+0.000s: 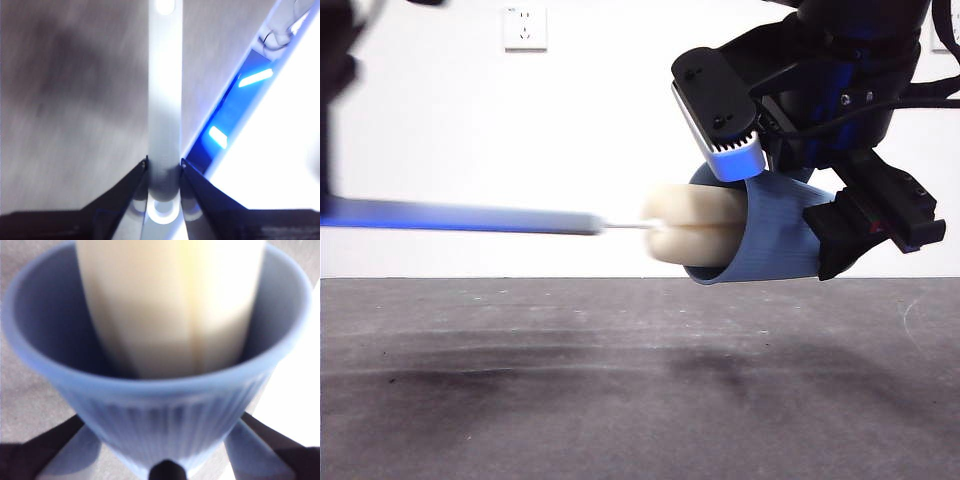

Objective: Pick up the cup brush,pick up the cup,insert the brush into the cup,clean the cup,put the cup brush back,put the cup back to the fixed position on the table

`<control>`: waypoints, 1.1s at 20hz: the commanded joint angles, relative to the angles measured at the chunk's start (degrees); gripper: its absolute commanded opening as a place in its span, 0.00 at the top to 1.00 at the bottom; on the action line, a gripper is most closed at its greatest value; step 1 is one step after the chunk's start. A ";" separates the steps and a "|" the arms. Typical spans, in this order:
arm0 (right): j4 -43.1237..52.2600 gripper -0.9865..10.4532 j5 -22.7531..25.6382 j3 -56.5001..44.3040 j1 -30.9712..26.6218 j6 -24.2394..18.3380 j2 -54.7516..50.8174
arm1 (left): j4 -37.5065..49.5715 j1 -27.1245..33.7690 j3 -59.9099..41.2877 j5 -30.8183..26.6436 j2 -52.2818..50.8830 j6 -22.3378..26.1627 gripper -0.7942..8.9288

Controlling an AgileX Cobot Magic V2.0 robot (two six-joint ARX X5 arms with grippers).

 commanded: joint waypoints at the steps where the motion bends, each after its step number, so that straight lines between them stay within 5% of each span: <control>1: 0.17 0.93 0.02 0.04 0.02 0.61 0.39 | -5.03 0.37 0.00 -1.66 -2.71 1.40 0.93; 11: 0.22 0.93 -0.61 0.04 0.11 0.63 0.39 | 1.95 0.31 0.00 2.86 -2.58 1.46 0.93; 22: 0.24 0.93 -0.98 0.04 0.24 0.66 0.39 | 16.98 -1.33 0.00 6.86 9.49 -0.57 0.93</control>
